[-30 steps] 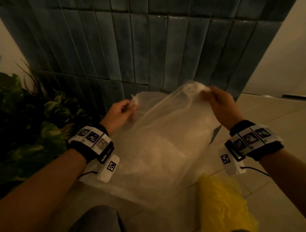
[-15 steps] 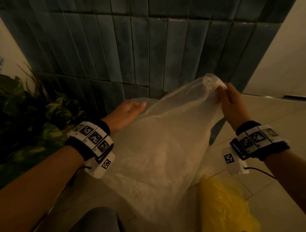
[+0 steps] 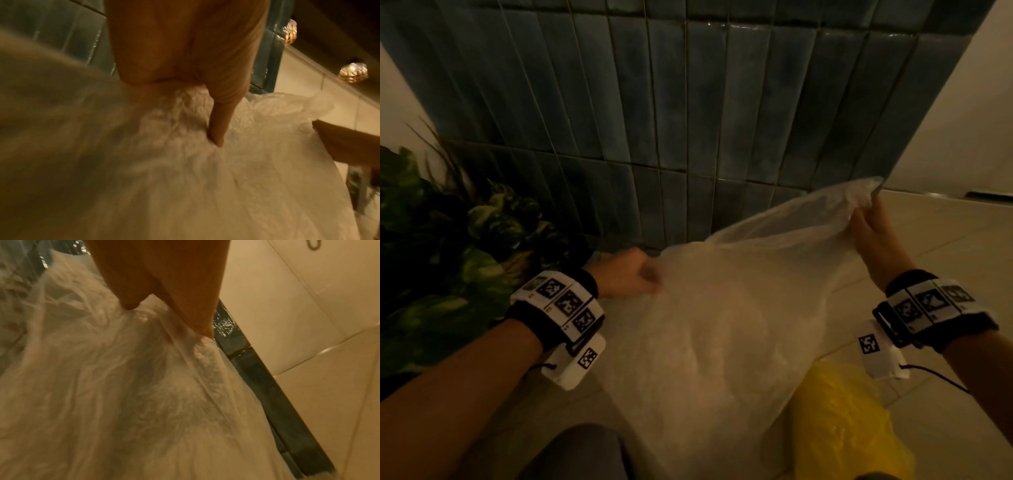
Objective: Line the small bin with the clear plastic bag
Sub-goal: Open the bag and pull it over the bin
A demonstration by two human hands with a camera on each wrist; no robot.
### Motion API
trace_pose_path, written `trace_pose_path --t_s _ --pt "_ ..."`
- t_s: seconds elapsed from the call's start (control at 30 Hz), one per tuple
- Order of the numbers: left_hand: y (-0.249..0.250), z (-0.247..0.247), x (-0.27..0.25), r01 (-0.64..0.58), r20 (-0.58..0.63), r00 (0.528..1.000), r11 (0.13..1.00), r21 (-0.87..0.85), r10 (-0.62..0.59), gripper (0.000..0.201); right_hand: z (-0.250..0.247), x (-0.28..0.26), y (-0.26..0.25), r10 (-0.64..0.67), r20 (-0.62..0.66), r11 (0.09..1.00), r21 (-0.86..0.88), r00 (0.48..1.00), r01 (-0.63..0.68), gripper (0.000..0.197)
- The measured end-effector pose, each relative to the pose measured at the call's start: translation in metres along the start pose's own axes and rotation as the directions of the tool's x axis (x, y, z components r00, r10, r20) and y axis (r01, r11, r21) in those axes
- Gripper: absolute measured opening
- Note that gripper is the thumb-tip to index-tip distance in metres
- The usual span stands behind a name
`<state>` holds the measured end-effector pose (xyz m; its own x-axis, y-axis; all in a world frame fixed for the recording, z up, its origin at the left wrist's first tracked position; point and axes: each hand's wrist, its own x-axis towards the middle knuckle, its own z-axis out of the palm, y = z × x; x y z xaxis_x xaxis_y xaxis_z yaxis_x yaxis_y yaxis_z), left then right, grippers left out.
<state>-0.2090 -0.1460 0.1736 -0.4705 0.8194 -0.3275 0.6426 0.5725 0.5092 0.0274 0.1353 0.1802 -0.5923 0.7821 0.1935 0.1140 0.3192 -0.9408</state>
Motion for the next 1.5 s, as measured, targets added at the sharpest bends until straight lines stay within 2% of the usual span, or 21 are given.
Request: trace_pose_path --t_s 0.07,0.17,0.2,0.37,0.43,0.5,0.63,0.73,0.83,0.9,0.97,1.0,1.03,1.1,1.13,1.23,1.3,1.37,1.4,1.43,1.5 --pt "0.0 -0.009 -0.002 -0.021 -0.135 0.991 0.989 -0.147 0.001 0.056 0.0 -0.008 0.005 0.057 0.048 0.998 0.012 0.997 -0.057 0.09" --pt "0.003 -0.023 -0.005 -0.081 -0.306 0.952 0.96 -0.267 -0.005 0.031 0.003 -0.021 0.018 0.164 0.102 0.986 -0.006 0.981 -0.165 0.121" --pt "0.005 -0.029 -0.005 -0.107 -0.347 0.938 0.956 -0.273 0.006 0.028 0.005 -0.024 0.024 0.18 0.132 0.984 -0.018 0.975 -0.179 0.122" --pt "0.006 -0.047 -0.005 -0.227 -0.465 0.882 0.934 -0.276 0.077 0.012 0.02 -0.045 0.038 0.253 0.253 0.958 -0.201 0.934 -0.205 0.071" --pt "0.01 -0.048 -0.002 -0.261 -0.483 0.869 0.929 -0.262 0.107 0.009 0.032 -0.048 0.029 0.207 0.304 0.968 -0.203 0.93 -0.149 0.031" --pt "0.018 -0.046 0.002 -0.29 -0.479 0.867 0.922 -0.258 0.138 0.006 0.048 -0.049 0.013 0.138 0.344 0.987 -0.125 0.929 -0.101 0.011" --pt "0.041 -0.041 0.013 -0.343 -0.459 0.865 0.907 -0.246 0.203 0.015 0.077 -0.048 -0.018 0.067 0.41 0.98 0.142 0.91 -0.136 0.034" --pt "0.056 -0.041 0.014 -0.365 -0.391 0.888 0.888 -0.281 0.241 0.018 0.09 -0.04 -0.029 0.044 0.461 0.973 0.18 0.887 -0.142 0.05" --pt "0.06 -0.048 0.012 -0.343 -0.436 0.877 0.896 -0.282 0.199 0.025 0.095 -0.028 -0.035 0.038 0.397 0.986 0.132 0.917 -0.098 0.023" --pt "0.047 -0.06 0.012 -0.281 -0.571 0.817 0.918 -0.279 0.077 0.033 0.091 -0.021 -0.037 0.032 0.314 0.978 0.187 0.949 -0.095 0.008" --pt "0.029 -0.072 0.01 -0.214 -0.653 0.753 0.907 -0.363 -0.083 0.042 0.083 -0.015 -0.038 0.026 0.224 0.958 0.274 0.974 -0.089 0.009" --pt "0.02 -0.074 0.008 -0.203 -0.633 0.759 0.869 -0.451 -0.151 0.045 0.078 -0.012 -0.038 0.02 0.19 0.95 0.303 0.982 -0.079 0.01" --pt "0.013 -0.074 0.006 -0.197 -0.581 0.792 0.82 -0.537 -0.19 0.044 0.074 -0.011 -0.038 0.013 0.168 0.948 0.31 0.986 -0.065 0.012" --pt "0.007 -0.063 0.002 -0.175 -0.441 0.881 0.747 -0.641 -0.172 0.031 0.069 -0.007 -0.036 -0.024 0.15 0.964 0.265 0.988 -0.017 0.016" --pt "0.007 -0.057 0.0 -0.173 -0.395 0.908 0.731 -0.66 -0.142 0.027 0.067 -0.005 -0.035 -0.048 0.141 0.971 0.237 0.989 0.014 0.017" --pt "0.014 -0.049 0.003 -0.198 -0.355 0.935 0.787 -0.585 -0.028 0.039 0.065 -0.002 -0.041 -0.119 0.066 0.98 0.168 0.991 0.106 0.019" --pt "0.024 -0.052 0.007 -0.238 -0.384 0.922 0.84 -0.488 0.038 0.031 0.061 0.002 -0.052 -0.163 0.022 0.977 0.143 0.986 0.158 0.022" --pt "0.037 -0.058 0.01 -0.307 -0.453 0.887 0.84 -0.447 0.084 0.011 0.056 0.005 -0.064 -0.205 -0.016 0.97 0.127 0.979 0.205 0.021" --pt "0.043 -0.061 0.011 -0.345 -0.493 0.865 0.82 -0.457 0.089 0.004 0.052 0.007 -0.068 -0.231 -0.037 0.965 0.121 0.972 0.233 0.017" --pt "0.049 -0.065 0.011 -0.387 -0.539 0.838 0.788 -0.48 0.083 0.009 0.048 0.009 -0.073 -0.237 -0.066 0.962 0.125 0.969 0.244 0.016" --pt "0.055 -0.072 0.012 -0.455 -0.598 0.8 0.697 -0.554 0.047 0.014 0.042 0.011 -0.082 -0.243 -0.098 0.948 0.185 0.965 0.257 0.026"
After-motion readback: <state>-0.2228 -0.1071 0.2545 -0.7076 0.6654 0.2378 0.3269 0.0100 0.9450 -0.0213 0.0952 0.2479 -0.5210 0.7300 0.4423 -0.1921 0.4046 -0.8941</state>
